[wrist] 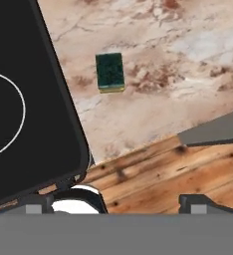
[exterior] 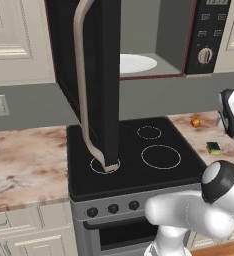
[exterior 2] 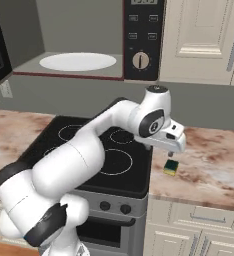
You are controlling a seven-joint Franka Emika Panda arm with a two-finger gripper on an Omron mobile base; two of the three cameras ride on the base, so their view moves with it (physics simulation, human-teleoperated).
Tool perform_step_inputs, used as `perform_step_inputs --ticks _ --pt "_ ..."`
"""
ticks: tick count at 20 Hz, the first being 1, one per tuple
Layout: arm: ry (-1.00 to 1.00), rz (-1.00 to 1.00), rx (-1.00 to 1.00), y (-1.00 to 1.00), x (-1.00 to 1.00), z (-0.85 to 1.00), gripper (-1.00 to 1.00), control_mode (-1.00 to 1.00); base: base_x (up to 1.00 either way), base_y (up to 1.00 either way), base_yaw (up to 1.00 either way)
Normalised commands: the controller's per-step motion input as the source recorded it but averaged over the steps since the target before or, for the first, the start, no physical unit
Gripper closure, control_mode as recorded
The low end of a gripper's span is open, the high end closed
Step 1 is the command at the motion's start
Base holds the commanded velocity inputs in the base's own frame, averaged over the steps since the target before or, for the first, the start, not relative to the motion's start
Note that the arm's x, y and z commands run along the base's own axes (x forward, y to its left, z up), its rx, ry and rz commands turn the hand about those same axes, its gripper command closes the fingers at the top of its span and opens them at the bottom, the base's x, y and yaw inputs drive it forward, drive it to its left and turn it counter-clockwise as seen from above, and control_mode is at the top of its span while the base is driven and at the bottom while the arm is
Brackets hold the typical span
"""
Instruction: Place the sponge inside the microwave to prepare for sanitizing.
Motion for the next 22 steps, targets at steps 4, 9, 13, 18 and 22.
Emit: perform_step_inputs --ticks 4,9,13,18,22 --pt "0.00 0.23 0.09 0.00 0.55 -0.24 -1.00 -1.00 0.00 0.00 0.00" --pt "-0.04 0.17 0.00 -0.14 0.42 -0.25 -1.00 -1.00 0.00 0.00 0.00" --pt "-0.01 0.08 -0.01 -0.22 0.28 -0.24 -1.00 -1.00 0.00 0.00 0.00" --pt "0.00 0.01 -0.01 -0.09 0.26 -0.25 -1.00 -1.00 0.00 0.00 0.00" --pt "0.00 -0.01 -0.04 0.00 0.36 -0.41 -1.00 -1.00 0.00 0.00 0.00"
